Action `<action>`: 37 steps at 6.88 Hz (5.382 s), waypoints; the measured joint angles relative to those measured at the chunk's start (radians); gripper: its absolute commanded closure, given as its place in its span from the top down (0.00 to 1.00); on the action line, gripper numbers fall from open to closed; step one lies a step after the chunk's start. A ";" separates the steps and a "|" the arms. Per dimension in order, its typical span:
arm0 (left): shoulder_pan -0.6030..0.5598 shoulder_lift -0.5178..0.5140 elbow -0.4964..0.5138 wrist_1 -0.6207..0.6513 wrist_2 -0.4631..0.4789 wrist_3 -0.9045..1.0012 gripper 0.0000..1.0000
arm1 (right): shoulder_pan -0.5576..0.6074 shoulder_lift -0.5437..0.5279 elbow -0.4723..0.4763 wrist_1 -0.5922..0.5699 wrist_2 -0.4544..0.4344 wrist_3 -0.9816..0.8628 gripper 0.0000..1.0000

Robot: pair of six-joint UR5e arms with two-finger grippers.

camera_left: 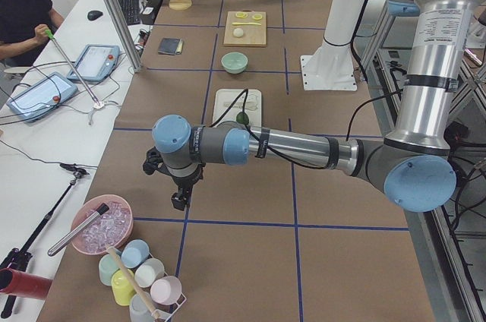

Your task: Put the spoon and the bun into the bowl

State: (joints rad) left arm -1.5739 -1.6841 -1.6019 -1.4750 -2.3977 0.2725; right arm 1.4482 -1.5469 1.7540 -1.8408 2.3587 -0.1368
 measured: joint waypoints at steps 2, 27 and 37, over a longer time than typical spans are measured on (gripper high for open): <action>-0.001 0.014 -0.036 -0.001 0.004 0.022 1.00 | 0.000 0.002 -0.001 0.000 0.010 0.001 1.00; 0.943 -0.341 0.005 -0.390 0.435 -1.159 0.00 | -0.002 0.011 0.002 0.002 0.054 0.009 1.00; 0.983 -0.731 0.149 -0.433 0.466 -1.275 0.00 | -0.002 0.014 0.006 0.005 0.140 0.010 1.00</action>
State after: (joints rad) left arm -0.5911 -2.4153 -1.4527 -1.9083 -1.9321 -1.0028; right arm 1.4466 -1.5329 1.7605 -1.8362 2.4990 -0.1271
